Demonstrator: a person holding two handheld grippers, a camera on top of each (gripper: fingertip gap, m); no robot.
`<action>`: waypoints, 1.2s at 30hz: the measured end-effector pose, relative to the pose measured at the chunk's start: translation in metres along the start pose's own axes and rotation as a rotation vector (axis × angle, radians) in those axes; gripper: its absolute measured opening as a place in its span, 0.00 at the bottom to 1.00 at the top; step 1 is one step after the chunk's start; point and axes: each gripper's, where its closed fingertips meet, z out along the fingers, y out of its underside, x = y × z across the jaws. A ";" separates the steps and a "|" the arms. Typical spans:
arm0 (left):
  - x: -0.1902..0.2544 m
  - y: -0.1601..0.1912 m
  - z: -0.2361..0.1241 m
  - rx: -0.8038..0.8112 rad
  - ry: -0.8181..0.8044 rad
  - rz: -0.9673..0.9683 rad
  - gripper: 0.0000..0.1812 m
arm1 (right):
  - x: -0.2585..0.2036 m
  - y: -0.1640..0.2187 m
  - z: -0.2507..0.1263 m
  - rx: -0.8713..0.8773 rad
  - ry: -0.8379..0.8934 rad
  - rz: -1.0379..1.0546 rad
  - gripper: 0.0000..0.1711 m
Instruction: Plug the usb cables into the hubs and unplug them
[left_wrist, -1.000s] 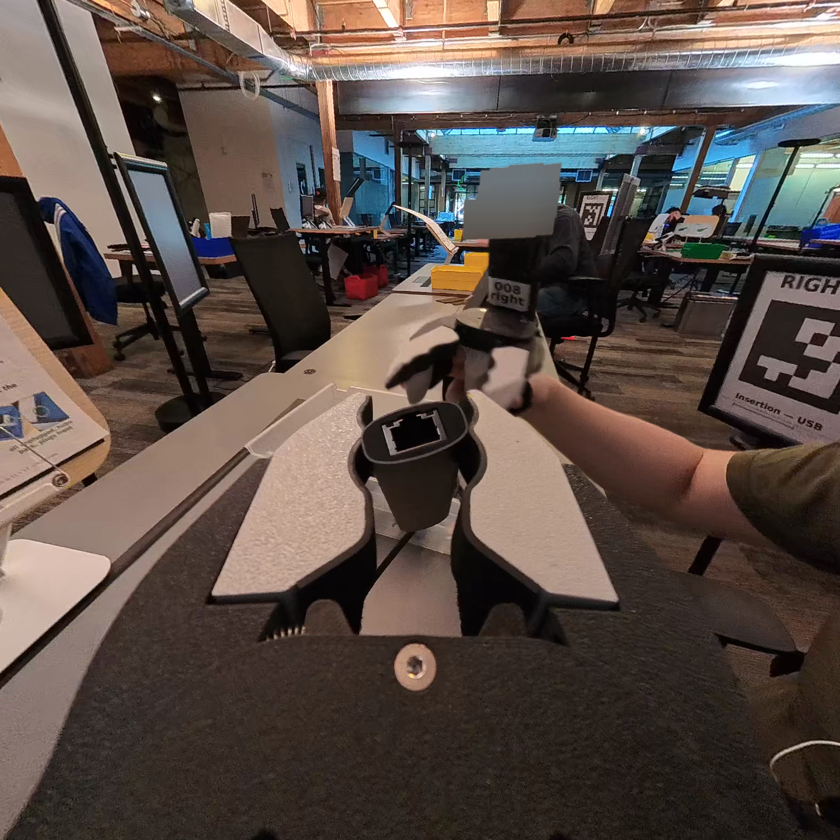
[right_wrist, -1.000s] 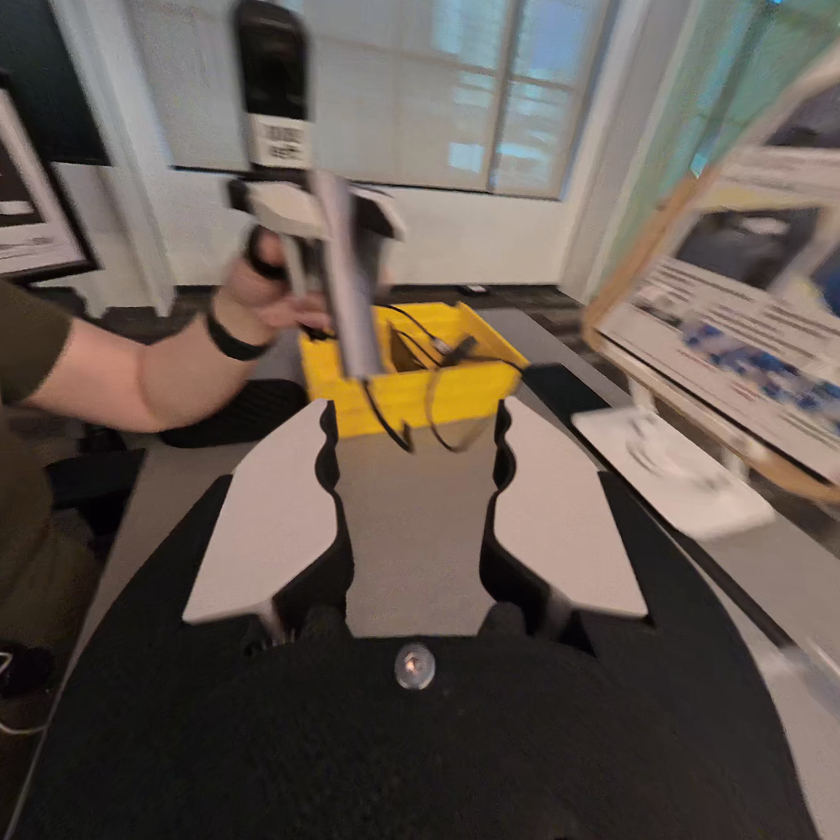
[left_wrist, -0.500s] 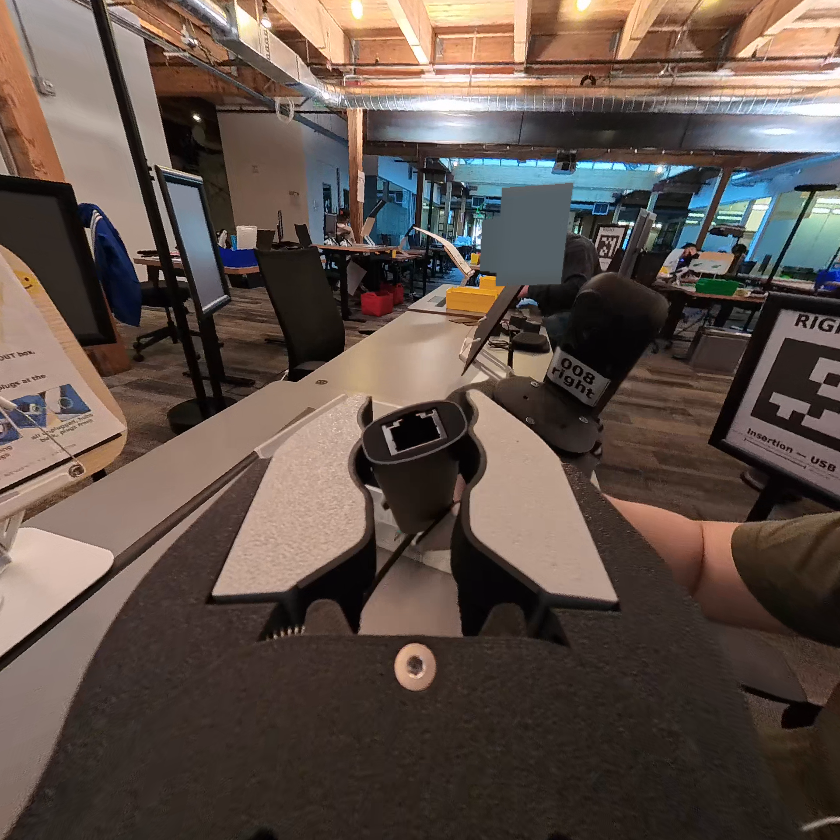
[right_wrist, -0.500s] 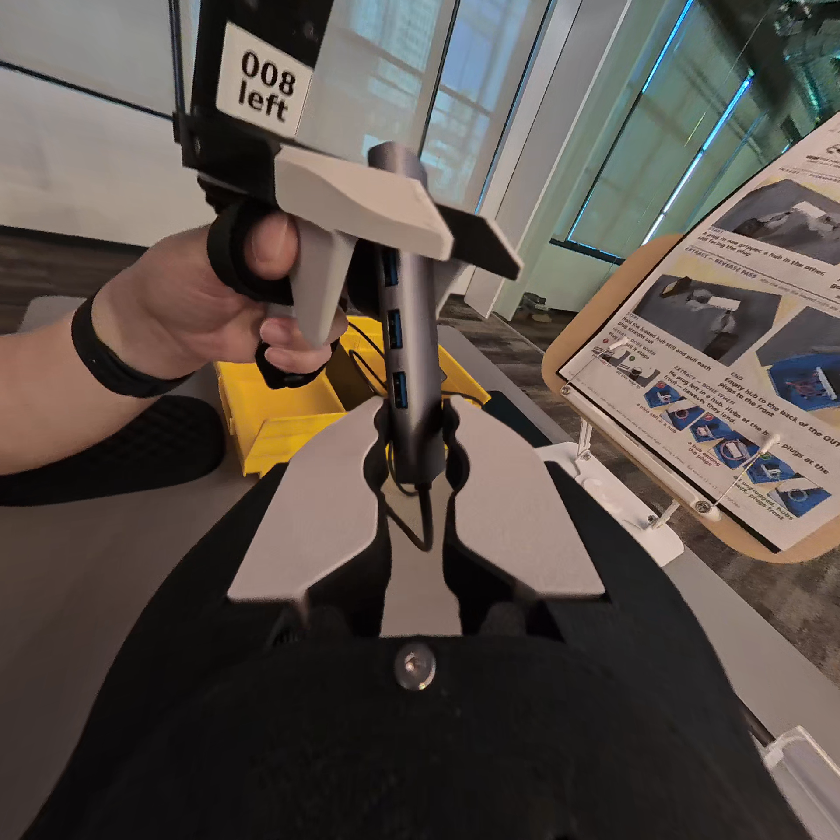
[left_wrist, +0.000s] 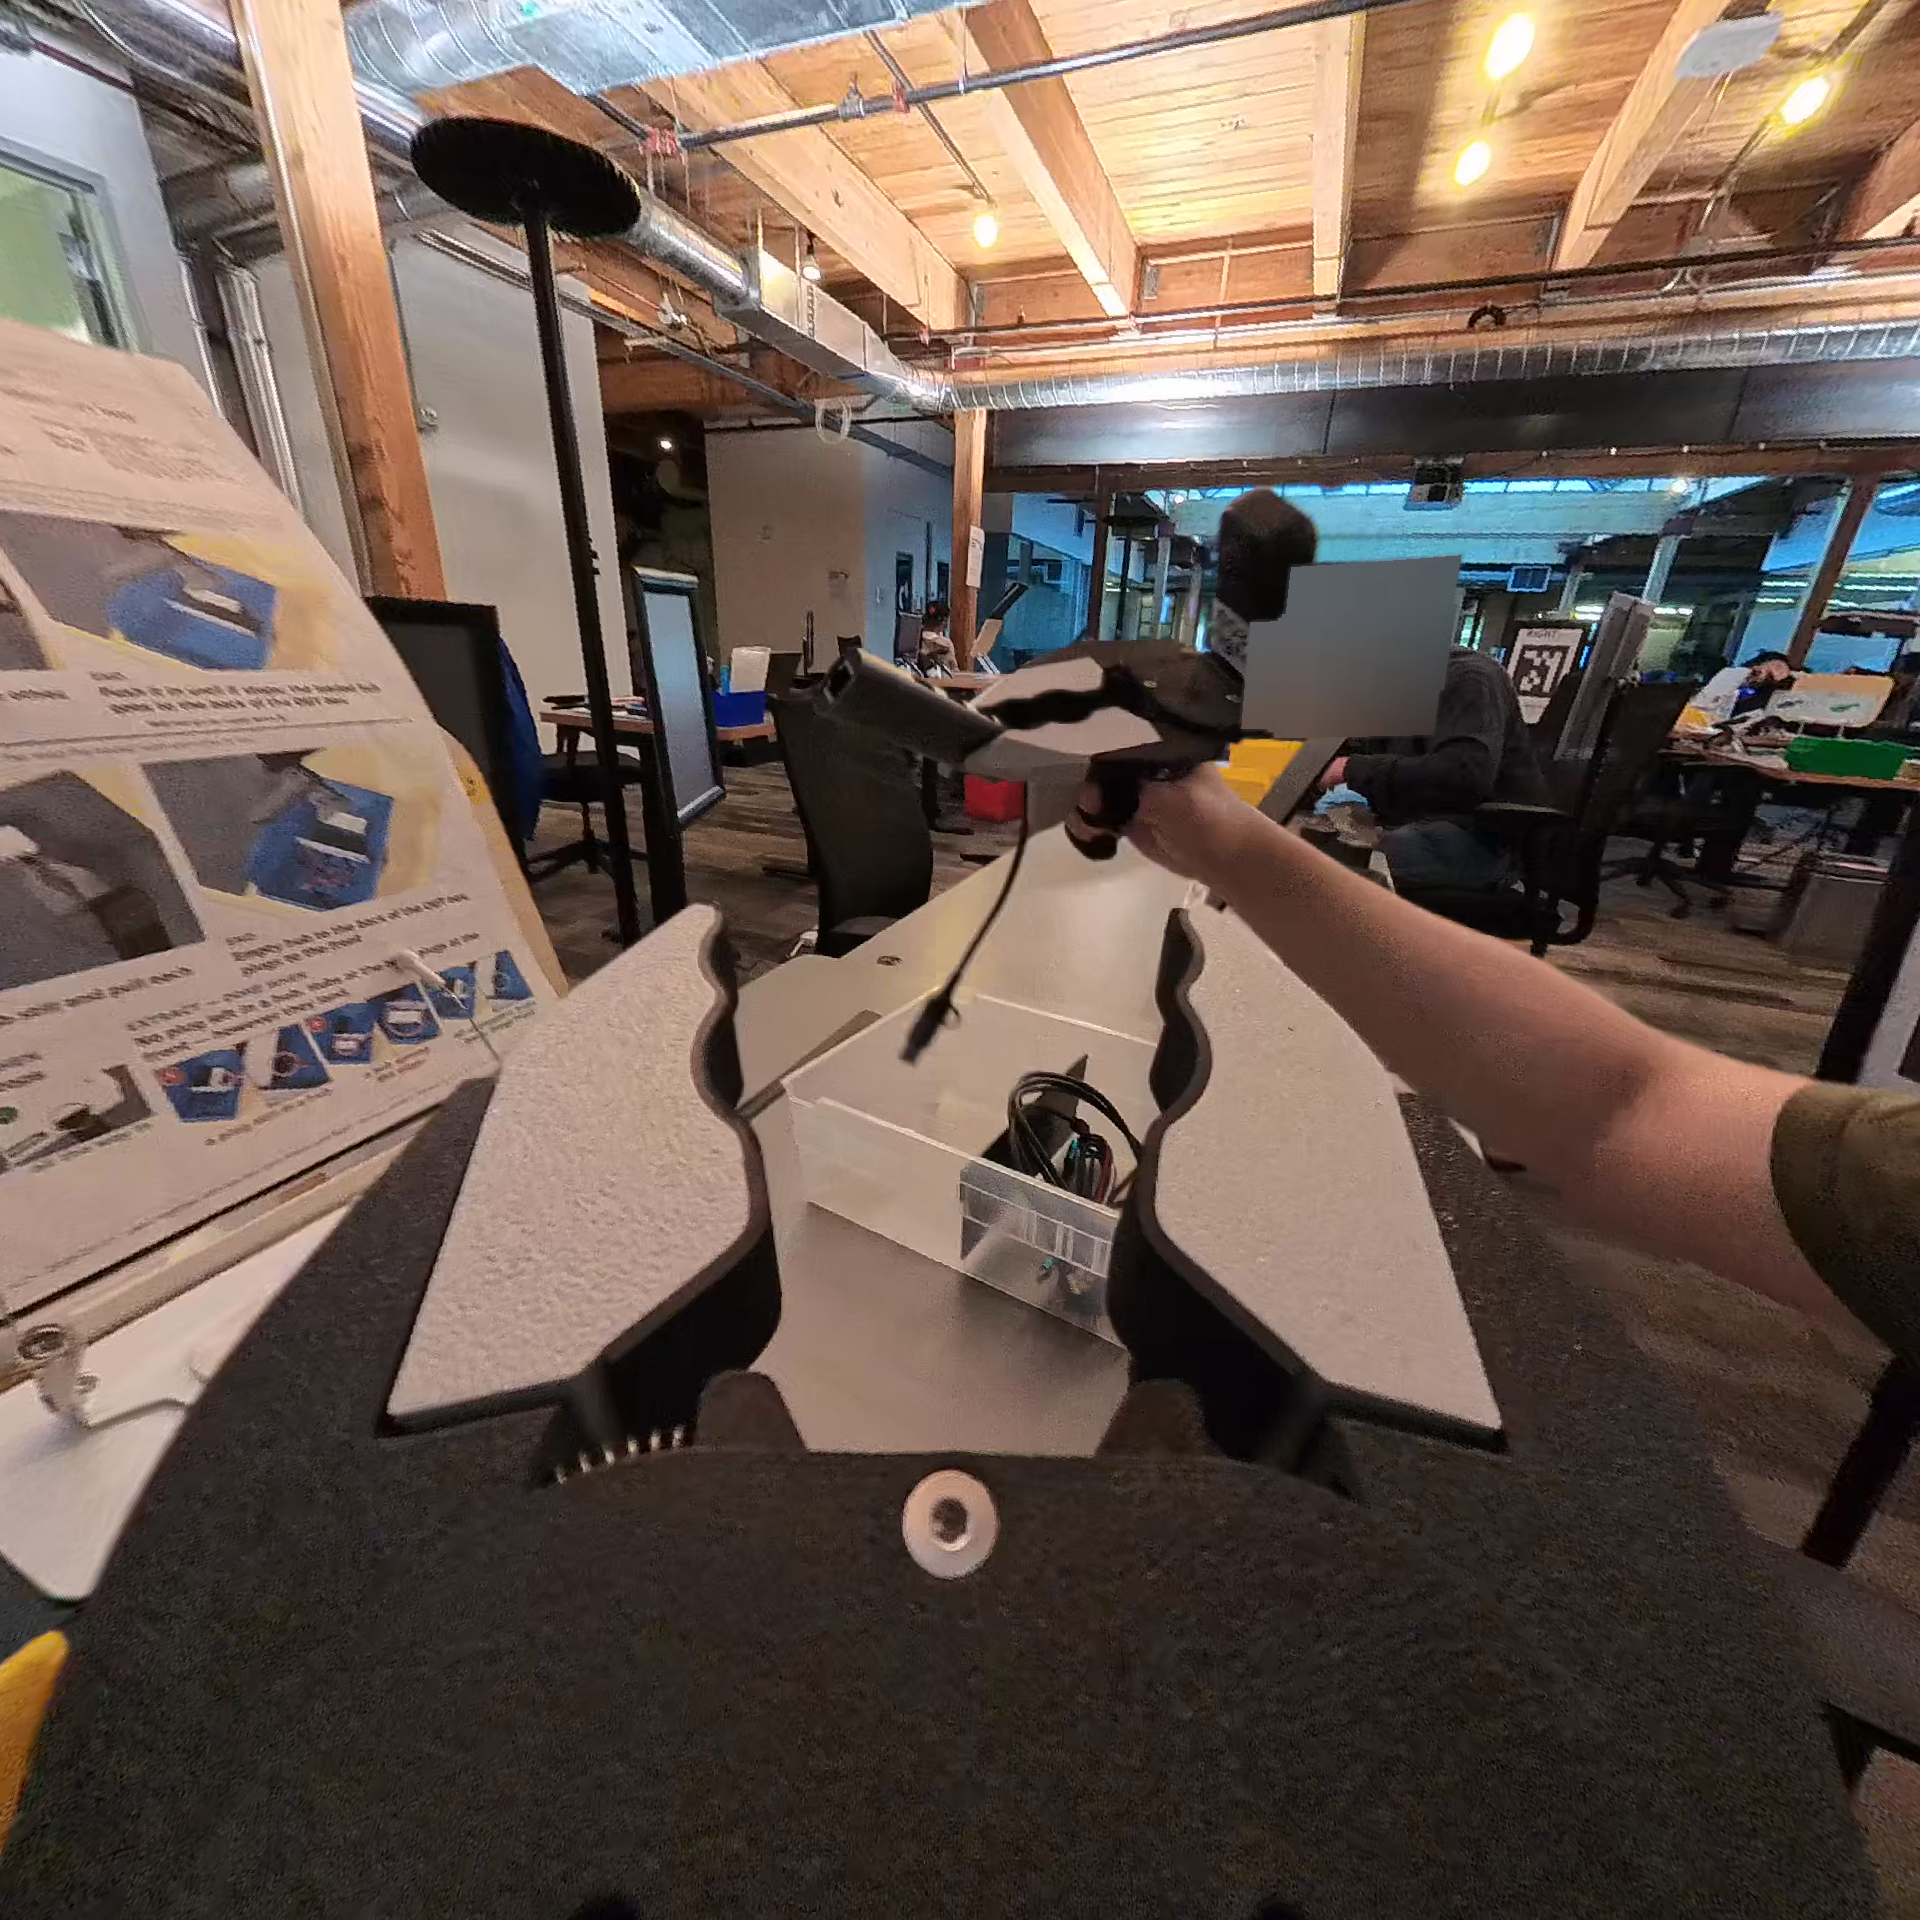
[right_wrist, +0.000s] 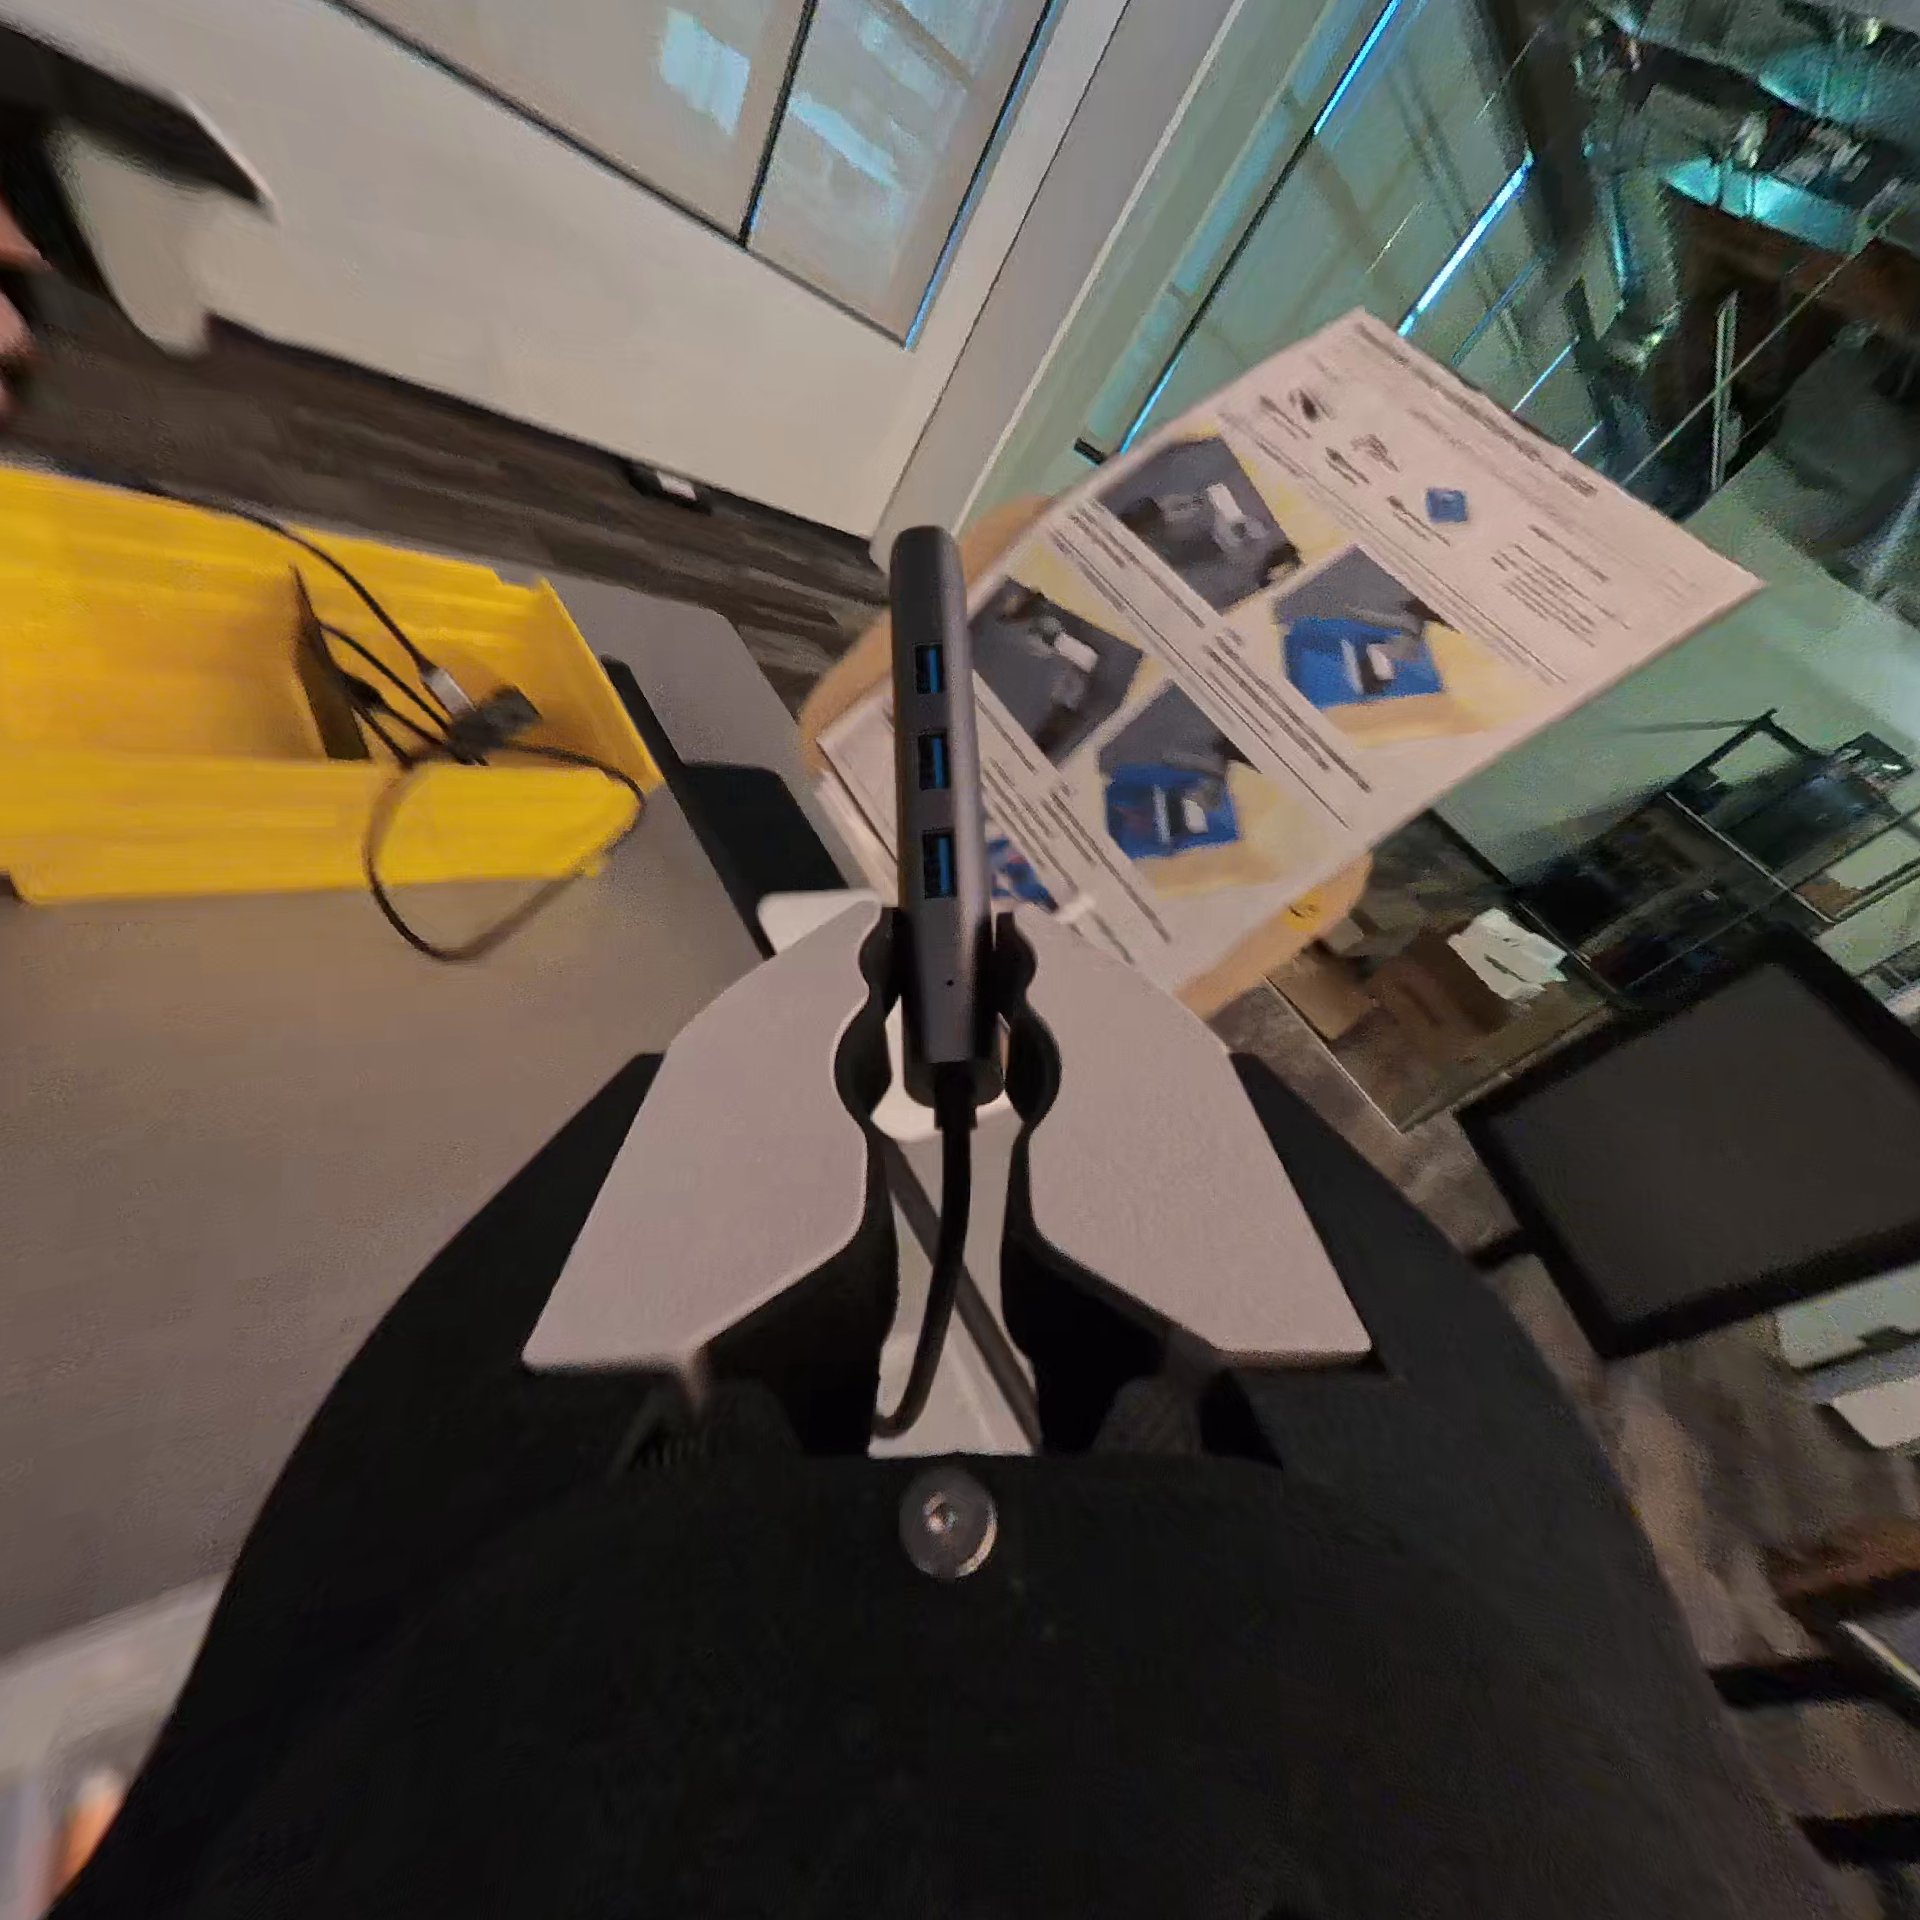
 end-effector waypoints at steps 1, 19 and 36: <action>-0.001 -0.002 -0.003 0.005 -0.003 0.007 0.43 | 0.015 0.015 -0.005 -0.027 -0.015 -0.003 0.11; -0.004 0.005 -0.010 -0.050 0.024 0.107 0.31 | -0.033 0.296 -0.009 -0.810 -0.410 0.479 0.11; -0.016 -0.008 -0.031 -0.033 -0.028 0.116 0.32 | 0.037 0.265 -0.007 -0.627 -0.118 0.227 0.17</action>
